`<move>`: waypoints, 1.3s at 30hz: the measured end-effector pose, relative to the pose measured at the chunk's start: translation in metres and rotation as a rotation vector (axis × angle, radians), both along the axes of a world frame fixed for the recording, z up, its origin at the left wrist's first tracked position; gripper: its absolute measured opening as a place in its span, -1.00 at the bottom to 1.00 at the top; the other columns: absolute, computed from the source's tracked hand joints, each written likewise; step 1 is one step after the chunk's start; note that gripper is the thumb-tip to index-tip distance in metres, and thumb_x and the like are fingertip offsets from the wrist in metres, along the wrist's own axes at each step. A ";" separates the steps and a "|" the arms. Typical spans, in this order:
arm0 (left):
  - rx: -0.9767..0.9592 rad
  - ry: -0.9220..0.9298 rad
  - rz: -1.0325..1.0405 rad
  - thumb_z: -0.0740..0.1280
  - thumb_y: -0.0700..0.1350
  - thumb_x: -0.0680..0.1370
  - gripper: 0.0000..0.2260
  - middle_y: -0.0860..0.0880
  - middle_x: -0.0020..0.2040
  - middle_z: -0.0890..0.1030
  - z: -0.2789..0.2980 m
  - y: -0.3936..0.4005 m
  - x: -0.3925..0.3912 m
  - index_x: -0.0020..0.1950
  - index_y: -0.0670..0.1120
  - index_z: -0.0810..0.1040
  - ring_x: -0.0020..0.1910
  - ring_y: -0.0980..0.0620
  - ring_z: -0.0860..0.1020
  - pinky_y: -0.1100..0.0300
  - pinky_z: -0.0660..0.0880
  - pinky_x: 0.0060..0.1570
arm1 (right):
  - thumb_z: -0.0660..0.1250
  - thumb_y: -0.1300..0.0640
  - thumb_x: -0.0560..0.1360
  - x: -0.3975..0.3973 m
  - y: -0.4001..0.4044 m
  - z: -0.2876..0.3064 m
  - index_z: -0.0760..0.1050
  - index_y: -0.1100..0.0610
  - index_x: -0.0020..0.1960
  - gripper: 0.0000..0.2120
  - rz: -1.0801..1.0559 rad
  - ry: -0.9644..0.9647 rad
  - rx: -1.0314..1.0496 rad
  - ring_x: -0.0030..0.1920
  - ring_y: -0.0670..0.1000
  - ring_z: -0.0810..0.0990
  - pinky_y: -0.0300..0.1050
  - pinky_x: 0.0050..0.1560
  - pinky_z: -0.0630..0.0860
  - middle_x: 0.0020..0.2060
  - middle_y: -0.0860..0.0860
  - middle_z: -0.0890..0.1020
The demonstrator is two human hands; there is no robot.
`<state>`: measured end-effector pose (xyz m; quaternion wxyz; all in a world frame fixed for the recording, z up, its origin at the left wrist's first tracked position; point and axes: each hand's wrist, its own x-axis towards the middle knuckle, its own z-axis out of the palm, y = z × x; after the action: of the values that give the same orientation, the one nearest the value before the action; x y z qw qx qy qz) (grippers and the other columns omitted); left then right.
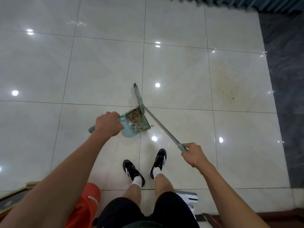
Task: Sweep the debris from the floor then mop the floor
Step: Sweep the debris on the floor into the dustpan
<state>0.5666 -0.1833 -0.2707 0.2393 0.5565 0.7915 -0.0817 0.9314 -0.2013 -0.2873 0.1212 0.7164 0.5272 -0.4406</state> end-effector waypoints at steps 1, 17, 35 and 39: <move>-0.001 0.004 -0.001 0.30 -0.08 0.38 -0.78 0.02 -0.30 0.51 0.002 -0.001 -0.001 -0.03 -0.01 0.63 -0.31 -0.06 0.50 0.15 0.37 -0.27 | 0.25 0.14 0.51 0.003 0.002 0.002 0.56 0.03 0.31 -0.62 0.001 -0.011 0.011 -0.43 0.02 0.54 -0.25 -0.54 0.37 -0.23 0.02 0.61; -0.046 -0.018 0.233 0.27 -0.08 0.45 -0.86 0.02 -0.34 0.56 0.011 -0.068 -0.044 -0.12 0.05 0.62 -0.36 -0.01 0.53 0.13 0.51 -0.28 | 0.31 0.22 0.49 -0.041 0.014 -0.017 0.55 0.10 0.31 -0.61 -0.247 0.202 -0.030 -0.49 0.01 0.49 -0.19 -0.50 0.44 -0.27 0.11 0.63; -0.031 0.014 0.258 0.25 -0.03 0.50 -0.83 0.01 -0.29 0.57 0.007 -0.103 -0.046 -0.04 0.12 0.64 -0.33 -0.06 0.54 0.12 0.51 -0.28 | 0.21 0.13 0.60 -0.045 -0.016 -0.066 0.54 0.31 -0.02 -0.75 -0.370 0.161 -0.254 -0.41 0.10 0.44 -0.08 -0.39 0.40 -0.30 0.19 0.54; -0.009 0.002 0.198 0.26 -0.06 0.49 -0.83 0.04 -0.34 0.54 0.004 -0.092 -0.039 -0.06 0.06 0.64 -0.37 -0.01 0.52 0.17 0.46 -0.32 | 0.24 0.15 0.60 -0.014 -0.046 -0.061 0.53 0.38 0.04 -0.73 -0.506 0.165 -0.288 -0.49 0.04 0.37 -0.16 -0.46 0.32 -0.35 0.17 0.48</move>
<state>0.5280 -0.2752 -0.2663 0.2478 0.4743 0.8425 -0.0620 0.9179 -0.2478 -0.3483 0.0646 0.7621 0.2718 -0.5840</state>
